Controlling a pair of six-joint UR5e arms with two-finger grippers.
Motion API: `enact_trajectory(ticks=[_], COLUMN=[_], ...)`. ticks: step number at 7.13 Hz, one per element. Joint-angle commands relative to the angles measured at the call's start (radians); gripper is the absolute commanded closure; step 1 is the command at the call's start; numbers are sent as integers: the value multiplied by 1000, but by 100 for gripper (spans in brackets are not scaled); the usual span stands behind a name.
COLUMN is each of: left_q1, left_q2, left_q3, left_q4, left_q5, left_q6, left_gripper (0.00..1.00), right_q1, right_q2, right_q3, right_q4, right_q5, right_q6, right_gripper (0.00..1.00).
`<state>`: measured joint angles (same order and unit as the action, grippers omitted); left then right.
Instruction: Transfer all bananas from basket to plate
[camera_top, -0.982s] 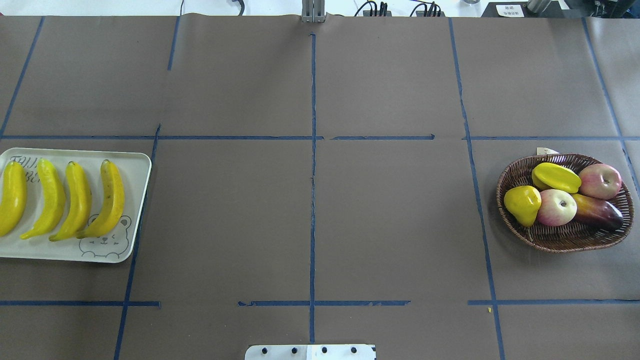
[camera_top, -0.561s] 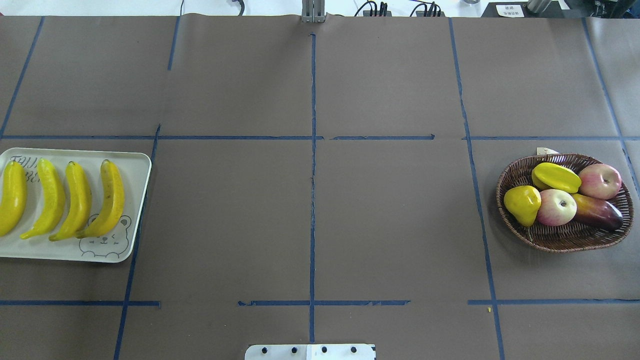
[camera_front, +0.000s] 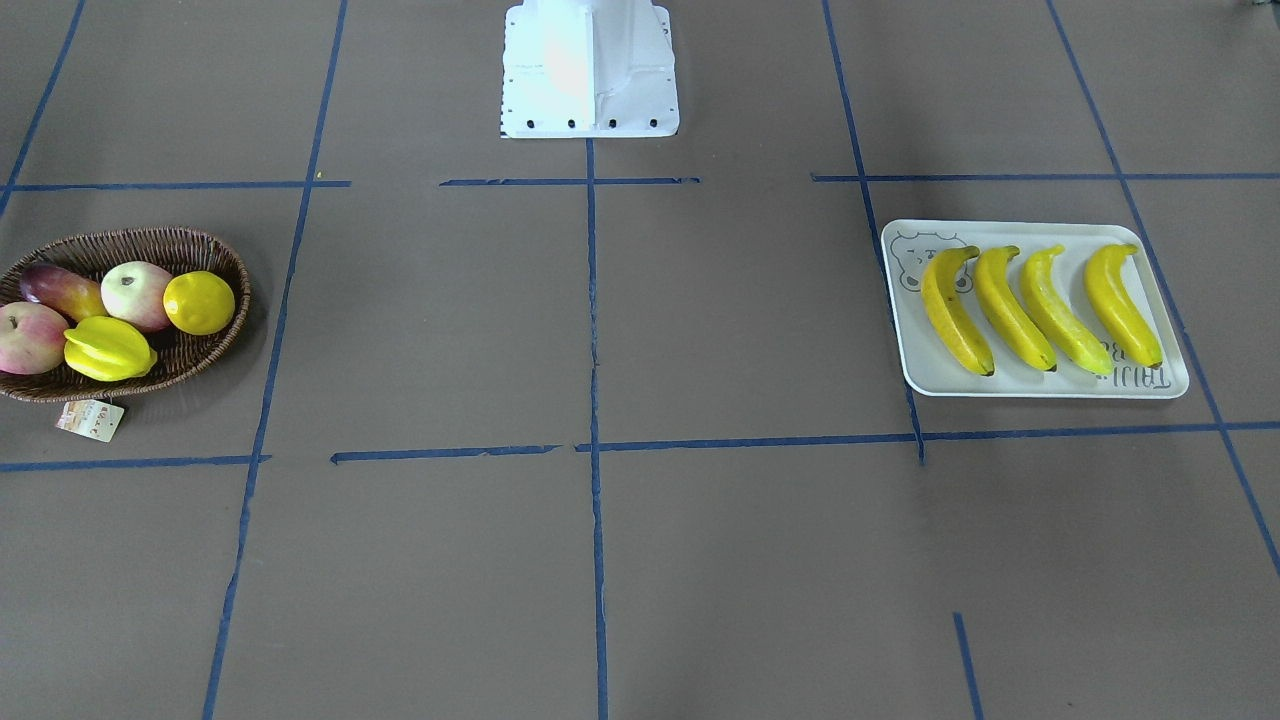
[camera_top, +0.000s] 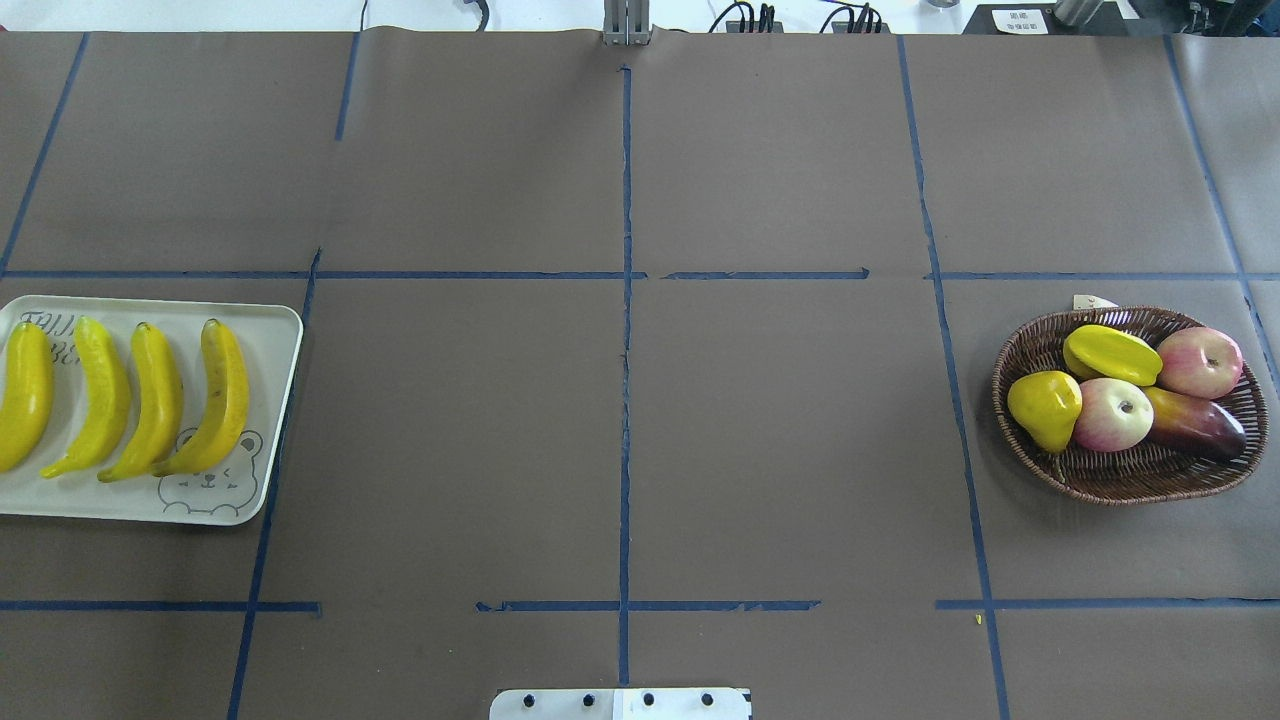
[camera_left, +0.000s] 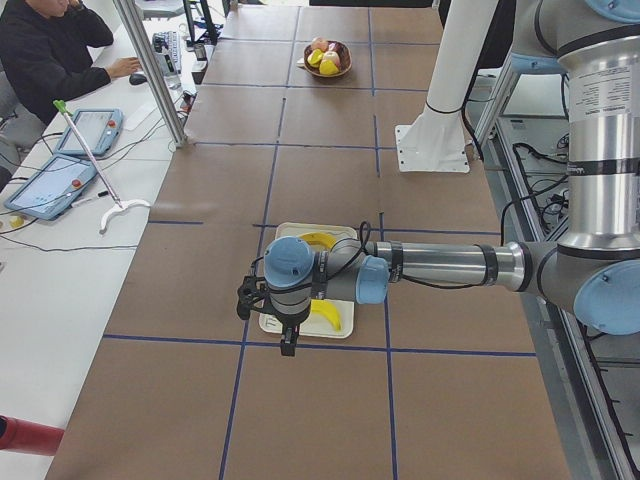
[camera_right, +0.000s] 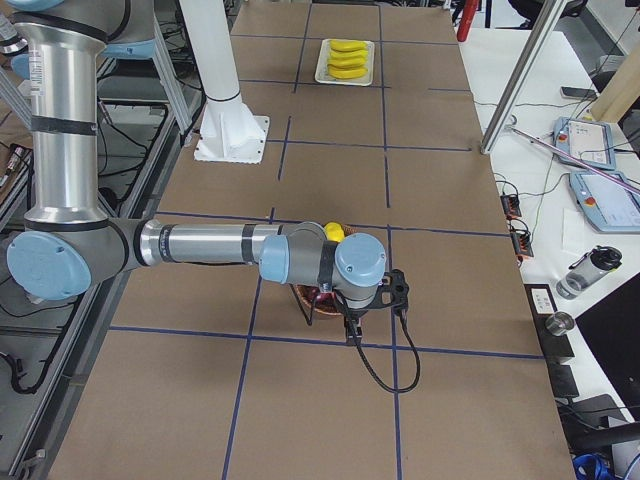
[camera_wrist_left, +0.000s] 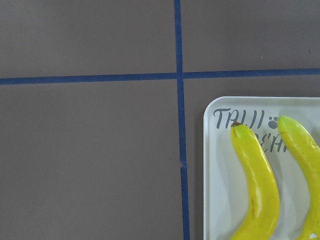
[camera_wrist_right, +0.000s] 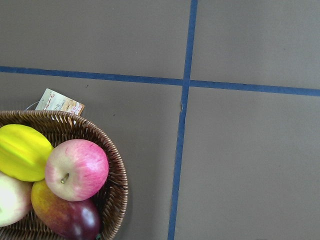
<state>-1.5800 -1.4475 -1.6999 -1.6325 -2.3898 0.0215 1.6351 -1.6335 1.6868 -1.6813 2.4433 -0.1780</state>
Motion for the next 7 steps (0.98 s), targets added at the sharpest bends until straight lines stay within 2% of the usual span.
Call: enact_trajectory(ticks=[1,4,7], left_q1=[-2,-3,-3], left_q2=[2,1,1], left_q3=[-1,-1,-1], left_q4=[5,14,14], left_q5=[-2,-2,-2], left_q6=[9,9,8], left_gripper=[0,0,0], right_q1=[2,35,40], right_q2=[-3,-5,-29], right_q3=[-1,-48,-53], right_q4=[0,0,0], right_q5=[0,-3,-6], right_q6=[0,-12,0], right_gripper=[0,0,0])
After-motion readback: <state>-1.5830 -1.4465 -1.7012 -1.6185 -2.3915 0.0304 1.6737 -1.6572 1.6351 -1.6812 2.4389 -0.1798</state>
